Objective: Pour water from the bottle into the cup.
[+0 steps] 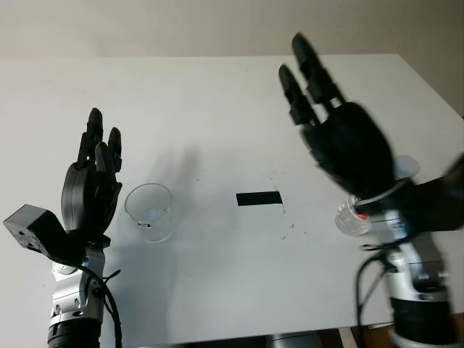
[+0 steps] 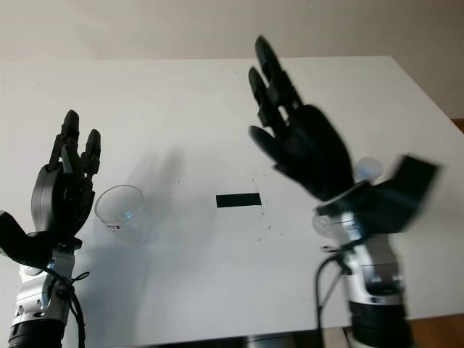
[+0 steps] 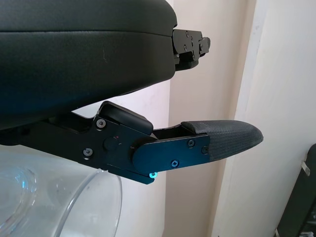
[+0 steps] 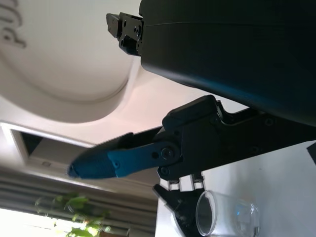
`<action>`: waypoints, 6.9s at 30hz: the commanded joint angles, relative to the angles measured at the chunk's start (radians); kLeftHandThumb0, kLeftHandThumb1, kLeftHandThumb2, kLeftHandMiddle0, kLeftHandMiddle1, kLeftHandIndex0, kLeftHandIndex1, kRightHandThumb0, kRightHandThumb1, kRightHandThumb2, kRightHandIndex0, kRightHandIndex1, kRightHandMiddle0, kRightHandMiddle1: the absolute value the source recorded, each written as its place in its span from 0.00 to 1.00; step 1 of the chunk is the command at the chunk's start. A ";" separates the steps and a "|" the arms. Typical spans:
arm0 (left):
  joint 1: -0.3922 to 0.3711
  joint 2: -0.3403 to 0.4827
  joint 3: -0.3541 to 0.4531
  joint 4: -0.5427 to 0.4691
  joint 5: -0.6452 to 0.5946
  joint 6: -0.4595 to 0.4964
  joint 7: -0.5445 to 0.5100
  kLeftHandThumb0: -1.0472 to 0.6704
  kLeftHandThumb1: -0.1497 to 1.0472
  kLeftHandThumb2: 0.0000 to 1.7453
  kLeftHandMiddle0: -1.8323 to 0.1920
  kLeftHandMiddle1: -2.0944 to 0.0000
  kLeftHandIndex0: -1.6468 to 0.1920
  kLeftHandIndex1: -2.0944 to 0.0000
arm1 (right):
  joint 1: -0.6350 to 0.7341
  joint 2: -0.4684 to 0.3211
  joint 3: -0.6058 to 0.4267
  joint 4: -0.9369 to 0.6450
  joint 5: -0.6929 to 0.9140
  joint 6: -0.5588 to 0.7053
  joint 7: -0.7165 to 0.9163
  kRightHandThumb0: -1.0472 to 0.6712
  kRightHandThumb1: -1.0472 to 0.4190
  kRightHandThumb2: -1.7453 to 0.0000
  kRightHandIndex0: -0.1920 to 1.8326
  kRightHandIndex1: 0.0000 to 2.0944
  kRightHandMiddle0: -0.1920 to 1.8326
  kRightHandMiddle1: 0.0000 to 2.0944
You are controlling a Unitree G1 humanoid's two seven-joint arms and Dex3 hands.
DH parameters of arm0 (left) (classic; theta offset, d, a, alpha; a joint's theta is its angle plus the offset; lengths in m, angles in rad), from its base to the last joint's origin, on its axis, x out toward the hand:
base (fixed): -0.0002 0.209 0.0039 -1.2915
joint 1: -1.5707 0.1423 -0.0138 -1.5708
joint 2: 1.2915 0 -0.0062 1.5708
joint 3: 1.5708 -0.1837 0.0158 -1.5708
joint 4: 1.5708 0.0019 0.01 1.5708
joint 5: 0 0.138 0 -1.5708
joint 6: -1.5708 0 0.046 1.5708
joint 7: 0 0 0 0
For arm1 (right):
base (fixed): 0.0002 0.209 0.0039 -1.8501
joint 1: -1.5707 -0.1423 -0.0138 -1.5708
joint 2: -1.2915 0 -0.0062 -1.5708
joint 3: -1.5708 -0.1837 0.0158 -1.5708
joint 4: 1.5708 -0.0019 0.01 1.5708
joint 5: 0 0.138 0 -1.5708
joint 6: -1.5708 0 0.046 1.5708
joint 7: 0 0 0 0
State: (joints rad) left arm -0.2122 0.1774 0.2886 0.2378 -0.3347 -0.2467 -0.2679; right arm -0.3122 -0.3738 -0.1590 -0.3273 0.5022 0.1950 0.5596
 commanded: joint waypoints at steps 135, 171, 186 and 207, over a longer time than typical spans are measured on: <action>-0.043 0.035 0.042 0.073 -0.018 -0.045 -0.034 0.13 1.00 0.35 0.90 1.00 0.92 1.00 | -0.003 0.185 0.014 0.867 -0.489 -0.626 -0.520 0.42 0.00 0.96 0.17 1.00 0.12 1.00; -0.040 0.014 0.029 0.082 -0.014 -0.053 -0.013 0.13 1.00 0.35 0.90 1.00 0.93 1.00 | -0.692 0.148 0.516 1.345 -1.095 -0.735 -0.771 0.55 0.02 0.88 0.60 1.00 0.40 1.00; -0.039 0.006 0.019 0.067 -0.015 -0.041 0.004 0.12 1.00 0.33 0.92 1.00 0.94 1.00 | -0.665 0.131 0.592 1.230 -1.176 -0.813 -0.834 0.55 0.13 0.66 0.65 1.00 0.49 1.00; -0.034 0.001 0.014 0.076 -0.009 -0.050 0.001 0.11 1.00 0.33 0.91 1.00 0.93 1.00 | -0.695 0.207 0.700 1.118 -1.384 -0.744 -1.070 0.51 0.28 0.52 0.68 1.00 0.37 0.97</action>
State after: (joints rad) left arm -0.2511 0.1875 0.3052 0.3157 -0.3488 -0.2830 -0.2639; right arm -0.9754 -0.1809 0.5370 0.7996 -0.8778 -0.5521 -0.4908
